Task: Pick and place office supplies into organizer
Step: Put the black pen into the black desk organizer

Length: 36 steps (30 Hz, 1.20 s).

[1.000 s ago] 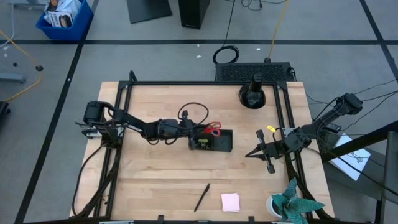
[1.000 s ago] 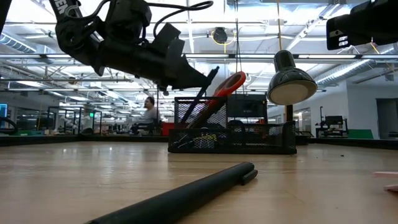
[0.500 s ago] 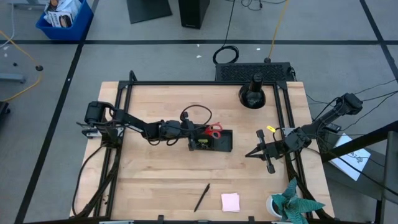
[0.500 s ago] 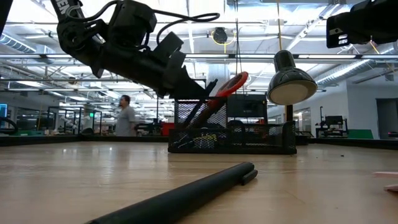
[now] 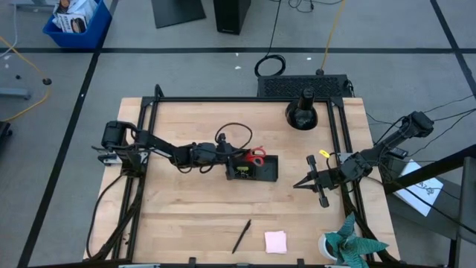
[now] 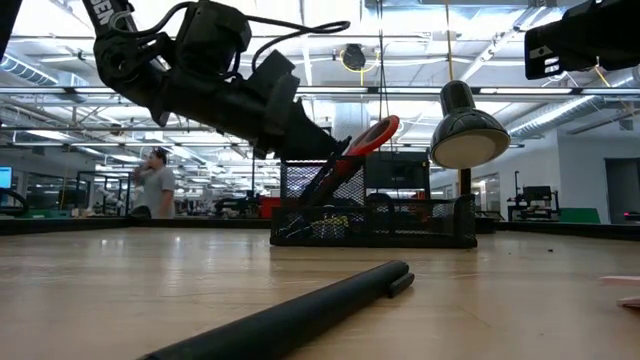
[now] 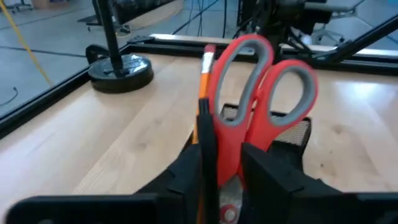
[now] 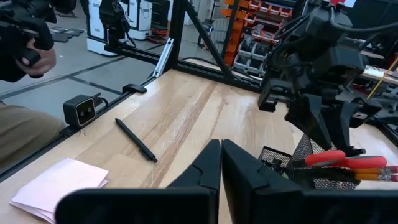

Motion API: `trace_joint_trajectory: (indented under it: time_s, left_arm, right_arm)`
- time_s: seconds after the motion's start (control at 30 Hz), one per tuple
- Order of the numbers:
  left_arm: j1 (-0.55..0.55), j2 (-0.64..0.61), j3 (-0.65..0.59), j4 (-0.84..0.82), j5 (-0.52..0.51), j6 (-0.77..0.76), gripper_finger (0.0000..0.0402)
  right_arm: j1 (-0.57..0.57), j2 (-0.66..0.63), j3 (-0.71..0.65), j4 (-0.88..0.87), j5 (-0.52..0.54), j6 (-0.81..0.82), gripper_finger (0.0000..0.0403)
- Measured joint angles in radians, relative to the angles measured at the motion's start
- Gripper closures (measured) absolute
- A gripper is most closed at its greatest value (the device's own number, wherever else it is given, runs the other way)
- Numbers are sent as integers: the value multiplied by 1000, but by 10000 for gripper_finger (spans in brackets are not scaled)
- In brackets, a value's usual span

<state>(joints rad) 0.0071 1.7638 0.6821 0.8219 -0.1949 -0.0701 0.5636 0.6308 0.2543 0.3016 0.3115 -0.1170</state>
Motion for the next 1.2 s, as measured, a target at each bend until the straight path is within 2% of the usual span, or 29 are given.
trace_joint_trajectory:
  time_s: [0.2,0.33,0.43,0.53,0.63,0.77,0.87,0.97,1.1,1.2]
  left_arm:
    - [-4,0,58,-19,3,41,231]
    - [-21,-39,141,-165,-27,75,221]
    - [-61,-103,271,-464,-138,62,220]
    - [-138,-124,453,-822,-266,31,220]
    - [-233,-111,654,-1167,-321,-110,220]
    - [-370,-23,850,-1453,-362,-362,222]
    - [-459,77,937,-1513,-360,-512,236]
    - [-523,192,1023,-1501,-333,-597,256]
    - [-569,351,1147,-1507,-229,-726,271]
    - [-584,448,1256,-1502,-216,-792,272]
  right_arm:
    - [0,0,0,0,0,1,387]
    - [0,0,0,0,0,1,384]
    - [0,0,0,0,-2,0,384]
    - [0,0,0,-1,-2,1,384]
    - [0,0,0,-6,-2,1,382]
    - [0,0,0,-11,-2,-1,380]
    - [0,-1,0,-14,-2,-1,380]
    - [0,-2,0,-20,-3,-3,380]
    - [0,-2,0,-17,-3,-3,380]
    - [1,-2,0,-16,-3,-3,379]
